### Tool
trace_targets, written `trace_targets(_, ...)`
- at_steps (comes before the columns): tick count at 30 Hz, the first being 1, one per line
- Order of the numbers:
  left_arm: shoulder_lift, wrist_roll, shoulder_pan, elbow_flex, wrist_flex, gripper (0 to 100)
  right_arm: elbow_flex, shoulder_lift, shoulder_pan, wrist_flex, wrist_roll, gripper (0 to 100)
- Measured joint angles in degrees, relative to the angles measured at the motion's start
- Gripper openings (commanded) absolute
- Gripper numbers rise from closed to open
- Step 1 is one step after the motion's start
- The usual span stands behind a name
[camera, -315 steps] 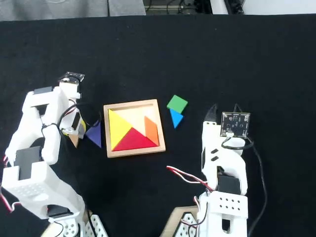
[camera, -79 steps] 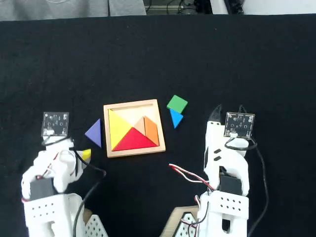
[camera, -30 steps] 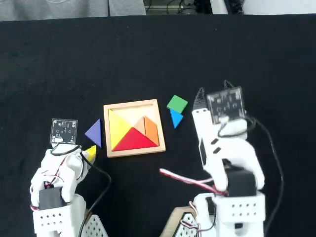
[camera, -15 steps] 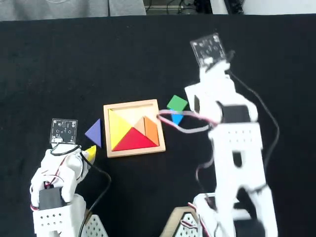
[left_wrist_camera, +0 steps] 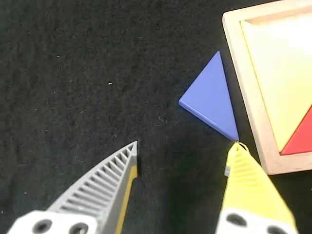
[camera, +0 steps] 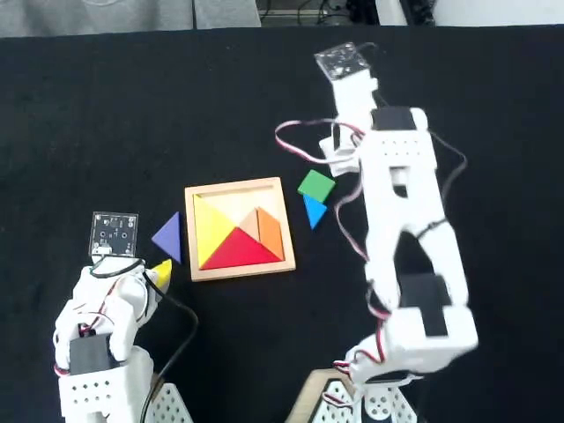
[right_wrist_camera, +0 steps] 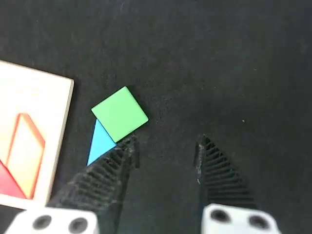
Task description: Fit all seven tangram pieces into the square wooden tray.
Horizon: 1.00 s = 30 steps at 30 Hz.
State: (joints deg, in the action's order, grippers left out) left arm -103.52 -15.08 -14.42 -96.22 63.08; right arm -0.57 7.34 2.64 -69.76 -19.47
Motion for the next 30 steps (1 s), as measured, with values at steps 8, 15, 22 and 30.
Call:
trace_targets(8,0.00,0.00,0.00,0.00,0.00,29,19.08,15.56,0.00,-9.49,-6.42,20.2)
trace_targets(15,0.00,0.00,0.00,0.00,0.00,29,37.27,30.42,1.67,-18.64,-12.13,29.0)
trace_targets(22,0.00,0.00,0.00,0.00,0.00,29,50.99,44.04,7.30,-24.97,-16.88,30.8)
trace_targets(30,0.00,0.00,0.00,0.00,0.00,29,60.48,53.63,7.74,-28.92,-18.29,31.1)
